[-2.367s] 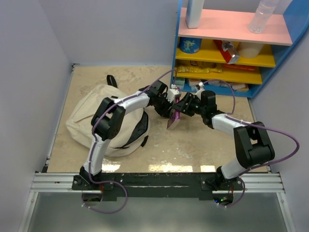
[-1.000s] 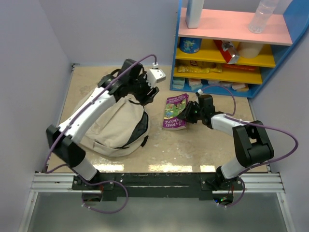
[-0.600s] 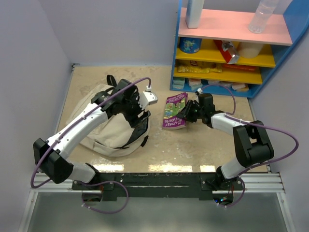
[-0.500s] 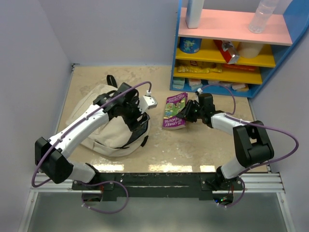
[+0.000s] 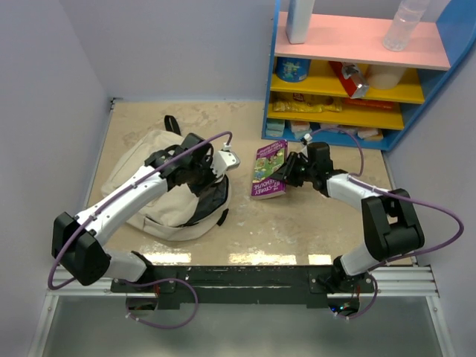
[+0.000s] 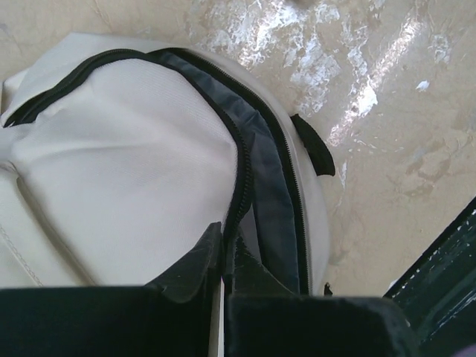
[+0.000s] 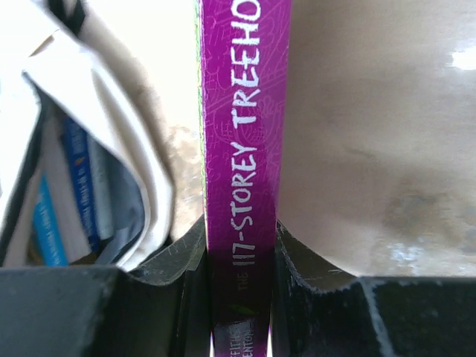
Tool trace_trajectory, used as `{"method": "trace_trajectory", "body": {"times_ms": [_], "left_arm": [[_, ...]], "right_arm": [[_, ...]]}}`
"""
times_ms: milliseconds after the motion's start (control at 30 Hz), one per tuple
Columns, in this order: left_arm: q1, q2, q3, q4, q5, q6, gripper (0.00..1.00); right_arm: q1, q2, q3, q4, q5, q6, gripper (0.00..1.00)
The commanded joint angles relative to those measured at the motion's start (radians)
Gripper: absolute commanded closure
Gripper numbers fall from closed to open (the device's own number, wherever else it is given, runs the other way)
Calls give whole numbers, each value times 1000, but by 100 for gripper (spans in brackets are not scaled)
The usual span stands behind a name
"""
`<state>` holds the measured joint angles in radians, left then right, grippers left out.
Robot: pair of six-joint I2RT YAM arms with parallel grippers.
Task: Pack the student bag
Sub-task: Pick up the book from the center of the board, then place the book in the student bag.
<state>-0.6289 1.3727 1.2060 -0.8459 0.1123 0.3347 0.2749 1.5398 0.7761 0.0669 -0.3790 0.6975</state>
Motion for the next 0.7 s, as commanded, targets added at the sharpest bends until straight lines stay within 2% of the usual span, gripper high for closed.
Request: {"method": "trace_trajectory", "body": {"times_ms": [0,167,333,500,633,667], "left_arm": [[0,-49,23,50,-65,24,100],[27,-142,89,85,-97,93,100],[34,-201,125,90,-59,130,100],[37,-228,135,67,50,130,100],[38,-224,148,50,81,136,100],[38,-221,153,45,99,145,100]], "right_arm": [[17,-70,69,108,-193,3,100],[29,-136,49,197,-365,77,100],[70,-155,-32,419,-503,247,100],[183,-103,-81,612,-538,353,100],[262,-38,-103,703,-549,408,100],[283,-24,-104,779,-569,431,100]]}}
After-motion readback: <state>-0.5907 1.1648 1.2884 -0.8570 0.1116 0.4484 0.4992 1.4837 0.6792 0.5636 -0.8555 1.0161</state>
